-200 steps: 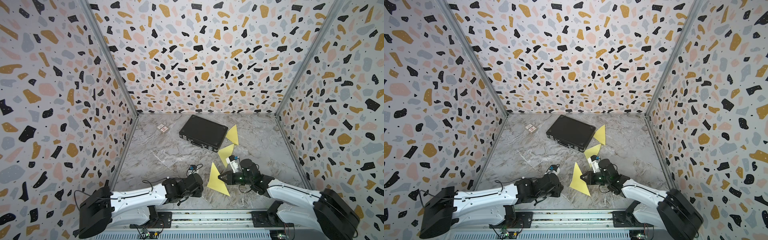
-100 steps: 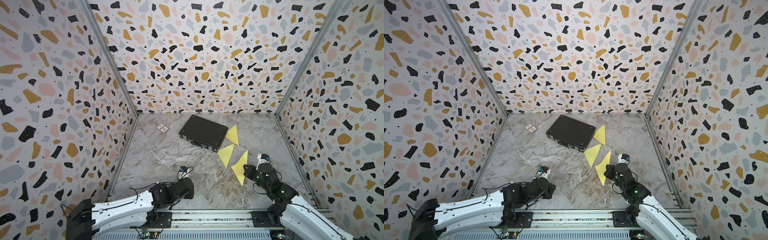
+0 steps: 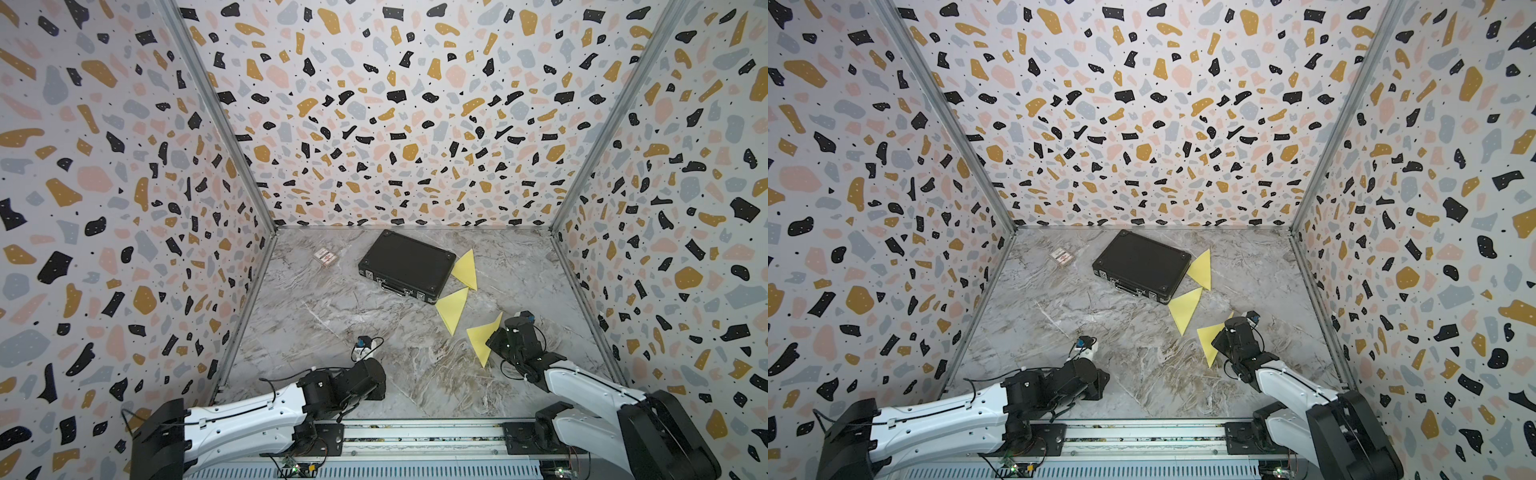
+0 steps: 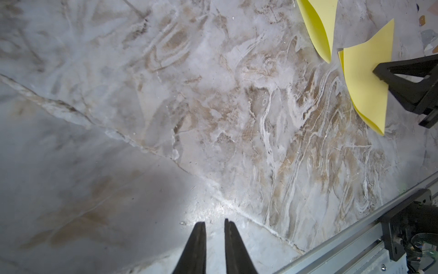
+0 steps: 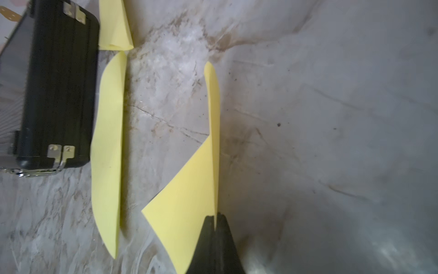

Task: Fold the square paper diagonally
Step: Place the paper at the center of the board.

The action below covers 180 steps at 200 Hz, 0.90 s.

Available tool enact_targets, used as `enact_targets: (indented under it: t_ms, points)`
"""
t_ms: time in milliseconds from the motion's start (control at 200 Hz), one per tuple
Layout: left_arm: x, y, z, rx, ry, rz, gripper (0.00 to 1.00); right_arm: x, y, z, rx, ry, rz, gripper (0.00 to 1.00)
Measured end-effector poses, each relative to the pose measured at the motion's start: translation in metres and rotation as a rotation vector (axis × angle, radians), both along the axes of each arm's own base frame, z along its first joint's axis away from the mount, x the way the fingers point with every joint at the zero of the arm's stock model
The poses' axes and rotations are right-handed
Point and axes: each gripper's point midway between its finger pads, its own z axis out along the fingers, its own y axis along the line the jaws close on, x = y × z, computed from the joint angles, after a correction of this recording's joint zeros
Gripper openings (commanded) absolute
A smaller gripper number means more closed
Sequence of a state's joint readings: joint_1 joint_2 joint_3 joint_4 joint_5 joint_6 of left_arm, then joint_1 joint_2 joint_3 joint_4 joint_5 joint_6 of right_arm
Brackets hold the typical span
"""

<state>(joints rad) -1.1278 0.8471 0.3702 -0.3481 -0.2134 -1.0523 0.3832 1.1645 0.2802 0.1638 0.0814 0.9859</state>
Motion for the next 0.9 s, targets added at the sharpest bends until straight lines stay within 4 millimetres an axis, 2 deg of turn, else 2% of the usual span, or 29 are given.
enact_targets:
  t_ms: [325,506,701,821,901]
  points:
    - [0.000,0.000,0.003,-0.023,0.002,0.010,0.21,0.038,0.024,0.003,0.063,-0.032,0.017,0.00]
    - [0.000,-0.001,0.003,-0.026,0.002,0.012,0.21,0.043,0.026,0.000,0.080,-0.031,0.005,0.00]
    - [0.000,0.000,0.003,-0.026,0.002,0.012,0.21,0.049,0.027,0.006,0.090,-0.052,-0.007,0.00]
    - [0.000,0.000,0.003,-0.026,0.002,0.012,0.21,0.051,0.028,0.005,0.092,-0.052,-0.009,0.16]
    - [0.000,0.000,0.003,-0.026,0.001,0.013,0.21,0.052,0.029,0.005,0.095,-0.049,-0.007,0.36]
